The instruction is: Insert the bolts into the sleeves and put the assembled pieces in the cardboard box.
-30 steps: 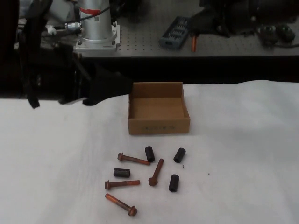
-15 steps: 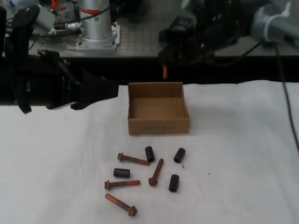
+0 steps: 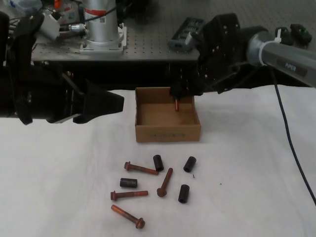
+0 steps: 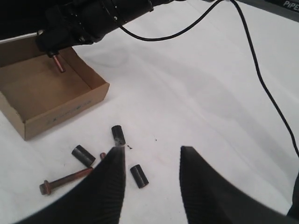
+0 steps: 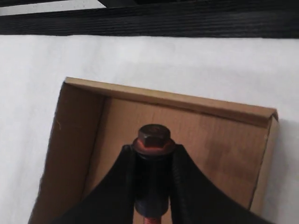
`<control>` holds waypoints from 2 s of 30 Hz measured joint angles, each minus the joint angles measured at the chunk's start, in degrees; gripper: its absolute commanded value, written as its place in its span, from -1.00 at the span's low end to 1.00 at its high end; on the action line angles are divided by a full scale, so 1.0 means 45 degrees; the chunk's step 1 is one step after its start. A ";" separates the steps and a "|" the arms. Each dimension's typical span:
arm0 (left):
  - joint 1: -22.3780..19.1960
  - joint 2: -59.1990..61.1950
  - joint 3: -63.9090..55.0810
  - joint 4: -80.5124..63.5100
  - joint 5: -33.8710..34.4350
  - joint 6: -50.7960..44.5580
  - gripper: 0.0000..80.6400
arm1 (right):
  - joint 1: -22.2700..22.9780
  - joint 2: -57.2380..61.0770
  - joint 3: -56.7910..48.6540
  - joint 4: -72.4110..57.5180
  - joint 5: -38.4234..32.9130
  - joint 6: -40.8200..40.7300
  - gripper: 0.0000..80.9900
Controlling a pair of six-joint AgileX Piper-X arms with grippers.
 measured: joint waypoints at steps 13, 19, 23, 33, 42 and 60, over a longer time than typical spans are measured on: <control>0.0000 0.0000 0.0000 0.0177 0.0000 0.0000 -0.30 | 0.0000 0.0000 -0.0017 0.1264 0.0860 0.0506 -0.93; 0.0000 0.0000 0.0000 0.0177 0.0000 0.0000 -0.30 | 0.0032 0.0000 -0.0028 0.1347 0.0940 0.0569 -0.98; 0.0000 0.0000 0.0000 0.0177 0.0000 0.0000 -0.30 | 0.0032 0.0000 -0.0028 0.1347 0.0943 0.0591 -0.65; 0.0000 0.0000 0.0000 0.0177 0.0000 0.0000 -0.30 | 0.0032 0.0000 -0.0028 0.1347 0.0970 0.0584 -0.56; 0.0000 0.0000 0.0000 0.0177 0.0000 0.0000 -0.30 | 0.0032 -0.0091 -0.0028 0.1416 0.0932 0.0584 -0.56; 0.0000 0.0000 0.0000 0.1857 -0.0306 0.1315 -0.30 | 0.0808 -0.3281 -0.0088 0.7334 0.1837 -0.2090 -0.56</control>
